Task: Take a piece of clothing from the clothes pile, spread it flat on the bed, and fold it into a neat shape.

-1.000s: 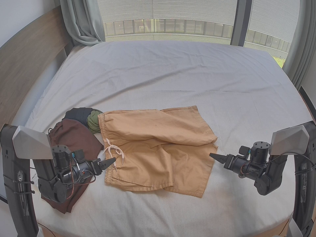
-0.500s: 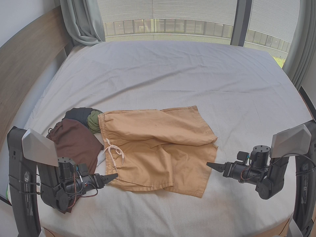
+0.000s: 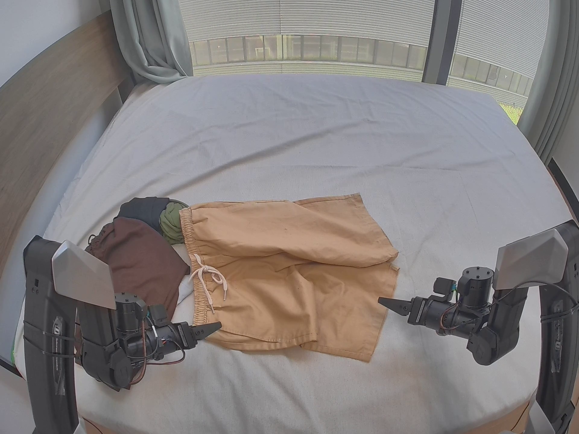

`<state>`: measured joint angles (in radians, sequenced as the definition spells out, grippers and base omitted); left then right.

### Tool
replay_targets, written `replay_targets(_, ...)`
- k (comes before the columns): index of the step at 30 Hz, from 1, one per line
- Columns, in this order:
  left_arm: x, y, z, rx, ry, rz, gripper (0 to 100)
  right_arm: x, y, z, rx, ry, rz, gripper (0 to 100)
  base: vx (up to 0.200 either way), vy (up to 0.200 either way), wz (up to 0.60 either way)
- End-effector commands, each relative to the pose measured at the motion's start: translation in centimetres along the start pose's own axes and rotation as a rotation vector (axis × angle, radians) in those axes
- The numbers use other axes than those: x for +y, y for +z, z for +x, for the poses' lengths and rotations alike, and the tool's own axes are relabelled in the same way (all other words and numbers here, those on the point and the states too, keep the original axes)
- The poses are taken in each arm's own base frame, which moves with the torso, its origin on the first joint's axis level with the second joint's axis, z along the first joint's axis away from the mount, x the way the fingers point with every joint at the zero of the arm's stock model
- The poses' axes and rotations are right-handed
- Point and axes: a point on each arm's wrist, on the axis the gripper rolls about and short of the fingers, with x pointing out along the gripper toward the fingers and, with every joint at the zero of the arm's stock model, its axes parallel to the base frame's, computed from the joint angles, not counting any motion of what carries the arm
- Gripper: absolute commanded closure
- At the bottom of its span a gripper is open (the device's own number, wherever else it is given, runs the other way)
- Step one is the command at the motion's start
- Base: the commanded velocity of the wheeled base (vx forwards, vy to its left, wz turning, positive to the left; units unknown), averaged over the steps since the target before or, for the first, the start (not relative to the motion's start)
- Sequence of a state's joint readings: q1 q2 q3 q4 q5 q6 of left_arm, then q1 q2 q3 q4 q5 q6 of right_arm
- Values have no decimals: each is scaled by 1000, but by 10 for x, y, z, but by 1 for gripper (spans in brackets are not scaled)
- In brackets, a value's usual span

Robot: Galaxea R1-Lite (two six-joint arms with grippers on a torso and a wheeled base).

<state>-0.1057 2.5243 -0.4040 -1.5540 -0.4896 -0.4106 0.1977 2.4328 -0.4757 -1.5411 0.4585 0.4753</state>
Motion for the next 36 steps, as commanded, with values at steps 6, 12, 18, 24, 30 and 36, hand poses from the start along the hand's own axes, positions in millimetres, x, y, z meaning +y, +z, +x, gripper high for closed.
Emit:
replay_targets(6,1,-4,-1,15,5,-9,100,-1,-6,-2,23,-6,5,0,0,0,0)
replay_targets(12,5,-4,1,12,14,-13,100,0,-16,-9,72,-9,5,0,0,0,0)
replay_targets(18,8,2,0,-14,17,-10,100,4,-35,-17,183,46,-6,0,0,0,0)
replay_targets(24,10,3,1,-17,18,-8,100,7,-55,-12,259,54,2,0,0,0,0)
replay_targets(30,9,2,1,-15,16,-5,100,12,-71,-2,307,69,-6,0,0,0,0)
replay_targets(36,9,2,1,-13,14,-5,100,12,-73,5,296,59,-13,0,0,0,0)
